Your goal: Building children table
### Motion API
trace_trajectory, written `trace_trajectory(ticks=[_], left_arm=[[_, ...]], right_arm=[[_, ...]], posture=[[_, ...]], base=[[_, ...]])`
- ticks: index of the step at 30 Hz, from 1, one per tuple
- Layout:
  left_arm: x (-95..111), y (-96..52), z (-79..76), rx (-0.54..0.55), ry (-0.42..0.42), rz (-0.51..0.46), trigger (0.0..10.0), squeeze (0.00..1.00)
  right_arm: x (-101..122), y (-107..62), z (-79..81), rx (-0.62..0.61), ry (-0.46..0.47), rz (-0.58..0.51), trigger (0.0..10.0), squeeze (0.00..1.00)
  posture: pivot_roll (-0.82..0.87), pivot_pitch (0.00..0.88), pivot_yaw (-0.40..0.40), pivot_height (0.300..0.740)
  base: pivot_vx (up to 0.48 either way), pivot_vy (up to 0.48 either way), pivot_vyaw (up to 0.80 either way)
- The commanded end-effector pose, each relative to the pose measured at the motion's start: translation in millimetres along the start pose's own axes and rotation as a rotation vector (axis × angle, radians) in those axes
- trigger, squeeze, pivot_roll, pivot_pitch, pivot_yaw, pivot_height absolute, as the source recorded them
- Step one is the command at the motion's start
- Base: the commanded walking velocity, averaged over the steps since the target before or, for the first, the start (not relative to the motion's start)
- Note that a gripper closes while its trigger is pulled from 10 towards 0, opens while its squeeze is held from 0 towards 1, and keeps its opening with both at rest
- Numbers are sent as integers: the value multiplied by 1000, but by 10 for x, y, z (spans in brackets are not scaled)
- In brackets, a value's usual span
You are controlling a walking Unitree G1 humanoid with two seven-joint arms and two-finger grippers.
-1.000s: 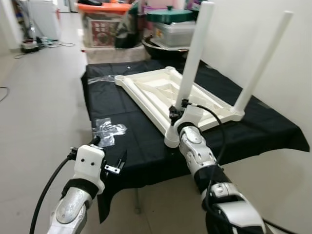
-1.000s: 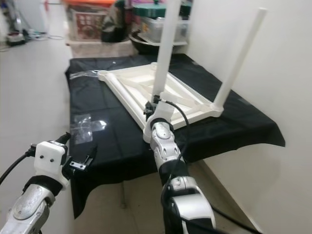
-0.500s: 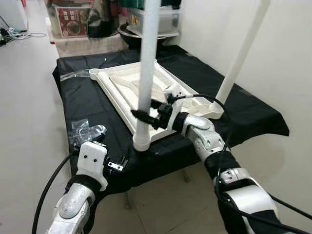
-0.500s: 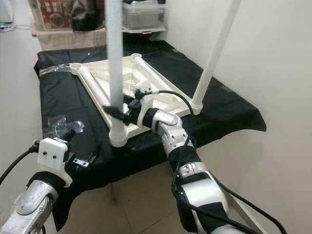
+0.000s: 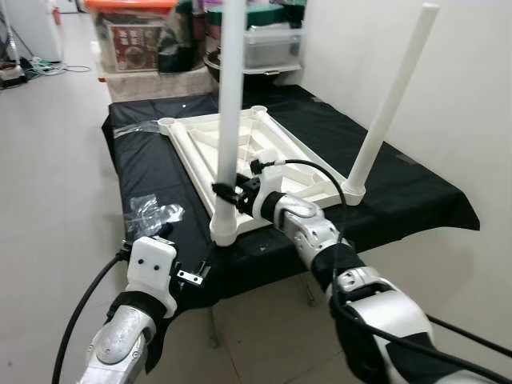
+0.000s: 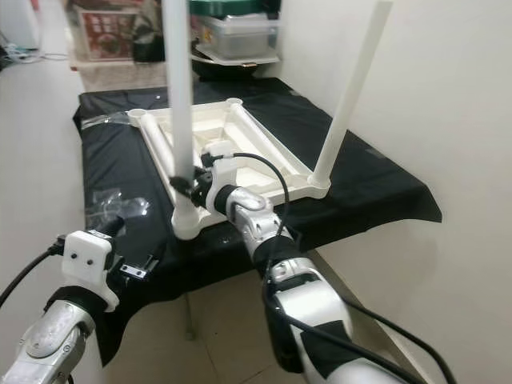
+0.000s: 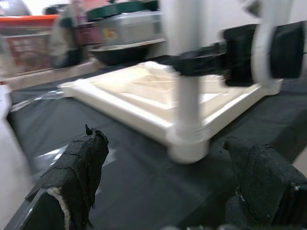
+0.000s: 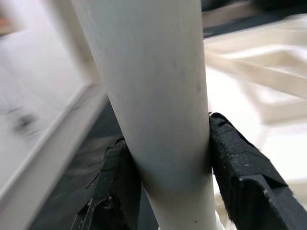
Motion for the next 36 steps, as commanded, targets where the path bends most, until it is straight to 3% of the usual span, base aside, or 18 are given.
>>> trace_trajectory(ticks=[1,2,4,7,9,10,11,12,13,14,21,23,29,30,31,32,33,36], left_arm=[[-14,-1,-29,-14,-7,9,10000,0],[-14,-1,-29,-14,-7,9,10000,0],[-1,26,-30,-13,-11,3,10000,0],[-17,32,-46,-29,-13,7,10000,0],[-17,32,-46,-29,-13,7,10000,0],[-30,45,-55,-40,-13,8,10000,0],[-27,65,-54,-47,-11,5,10000,0],[-27,65,-54,-47,-11,5,10000,0],[-15,80,-38,-45,-10,-1,10000,0],[-11,83,-20,-37,-9,-5,10000,0],[-32,73,-21,-20,-13,-5,10000,0],[-21,85,-42,-26,-14,-11,10000,0],[-19,108,-44,-34,-8,-15,10000,0],[-13,114,-35,-33,-7,-18,10000,0],[-12,109,-32,-31,-7,-18,10000,0],[-12,109,-32,-31,-7,-18,10000,0],[-11,97,-37,-29,-7,-17,10000,0],[-11,97,-37,-29,-7,-17,10000,0]], right_arm=[[-227,-116,-407,-300,77,72,0,0],[-227,-116,-407,-300,77,72,0,0],[-372,-311,-490,-476,70,18,0,0],[-353,-364,-300,-333,42,-16,157,0],[-353,-364,-300,-333,42,-16,157,0],[-277,-331,-257,-249,67,-51,10000,0],[-161,-292,-221,-172,67,-99,10000,1000],[-161,-292,-221,-172,67,-99,10000,1000],[-31,-245,-156,-63,59,-137,10000,1000],[115,-202,-107,42,45,-170,10000,0],[361,-175,32,323,-48,-223,10000,0],[256,-179,5,421,-140,-146,10000,0],[76,-187,-33,518,-216,-26,10000,0],[-6,-216,-21,605,-236,27,10000,0],[-57,-238,0,660,-258,53,7882,0],[-57,-238,0,660,-258,53,7882,0],[-87,-247,24,690,-272,65,3020,0],[-87,-247,24,690,-272,65,3020,0]], posture=[[113,0,-83,740],[113,0,-83,740],[109,0,-71,740],[88,0,-53,740],[88,0,-53,740],[72,0,-49,740],[77,0,-58,740],[77,0,-58,740],[78,0,-62,740],[82,0,-72,740],[88,0,-82,740],[100,0,-88,740],[109,0,-100,740],[114,0,-105,740],[121,0,-111,740],[121,0,-111,740],[124,0,-115,740],[124,0,-115,740]], base=[[0,0,0],[0,0,0],[0,0,0],[0,0,0],[0,0,0],[0,0,0],[0,0,0],[0,0,0],[0,0,0],[0,0,0],[0,0,0],[0,0,0],[0,0,0],[0,0,0],[0,0,0],[0,0,0],[0,0,0],[0,0,0]])
Point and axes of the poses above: a point about 5 cm out from each wrist's last joint towards the gripper, its own y axis pointing out of the wrist towards the gripper, its own x axis along the axis of the wrist's last joint, z = x × y, the point moved 1 cm from there along y, pointing out of the wrist towards the gripper, and after that the axes turned 4 degrees about y, right-handed, at the moved point
